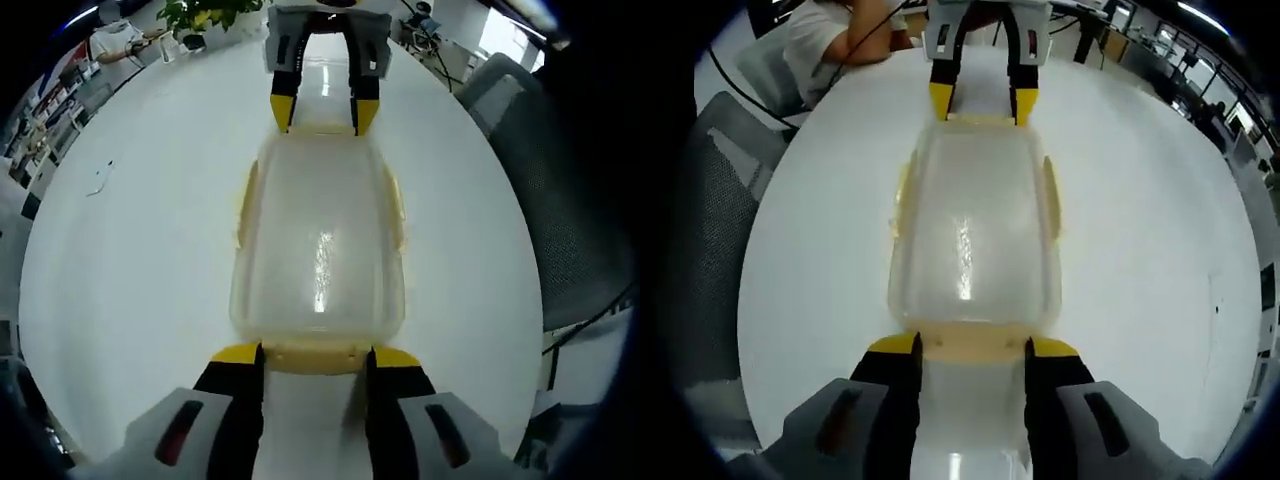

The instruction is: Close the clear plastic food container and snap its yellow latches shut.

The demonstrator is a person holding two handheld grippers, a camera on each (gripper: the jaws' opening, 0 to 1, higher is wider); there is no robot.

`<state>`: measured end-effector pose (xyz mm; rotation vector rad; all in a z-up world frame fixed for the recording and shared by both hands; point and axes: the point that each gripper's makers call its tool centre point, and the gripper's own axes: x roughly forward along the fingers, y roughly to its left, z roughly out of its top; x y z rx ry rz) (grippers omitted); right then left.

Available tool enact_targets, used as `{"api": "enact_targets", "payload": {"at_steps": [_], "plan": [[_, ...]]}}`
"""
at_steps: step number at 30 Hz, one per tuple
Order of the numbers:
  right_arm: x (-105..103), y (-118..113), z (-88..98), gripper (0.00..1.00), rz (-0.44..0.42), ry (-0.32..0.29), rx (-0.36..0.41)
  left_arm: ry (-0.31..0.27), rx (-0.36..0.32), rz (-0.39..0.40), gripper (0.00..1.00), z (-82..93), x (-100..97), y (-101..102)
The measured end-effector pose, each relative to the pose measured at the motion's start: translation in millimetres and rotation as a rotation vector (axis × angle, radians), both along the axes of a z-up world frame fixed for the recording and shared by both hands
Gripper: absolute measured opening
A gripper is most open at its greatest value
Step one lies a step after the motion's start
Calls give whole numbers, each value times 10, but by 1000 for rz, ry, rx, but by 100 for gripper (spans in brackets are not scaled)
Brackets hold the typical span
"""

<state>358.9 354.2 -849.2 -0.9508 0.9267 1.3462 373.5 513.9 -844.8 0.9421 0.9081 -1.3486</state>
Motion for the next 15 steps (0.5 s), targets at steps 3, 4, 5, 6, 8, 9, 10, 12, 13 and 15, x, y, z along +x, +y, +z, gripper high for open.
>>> {"api": "enact_targets", "payload": {"at_steps": [3,4,5,6,8,9,10,12,13,15], "plan": [[-94,77,31,36,-23,27,51,-46,47,-35,34,59,-19,88],[-137,80,34,37,-59,54,34,-41,37,-23,34,103,-28,74],[-96,83,76,37,-30,5,21,-32,30,-19,34,140,-60,87],[-102,91,118,37,-20,0,35,-21,30,-3,34,154,-74,102],[-106,88,202,37,-38,19,58,-27,12,0,34,213,-79,121],[-61,73,239,37,-26,-7,53,-20,-7,21,34,240,-77,103],[-50,65,250,37,-22,-12,49,-15,-24,33,34,272,-80,87],[-36,52,319,37,-17,-17,44,-32,-32,25,34,336,-76,69],[-30,53,346,37,-16,-18,44,-31,-33,28,34,350,-72,71],[-16,48,398,37,-5,-26,40,-21,-44,41,34,374,-66,64]]}}
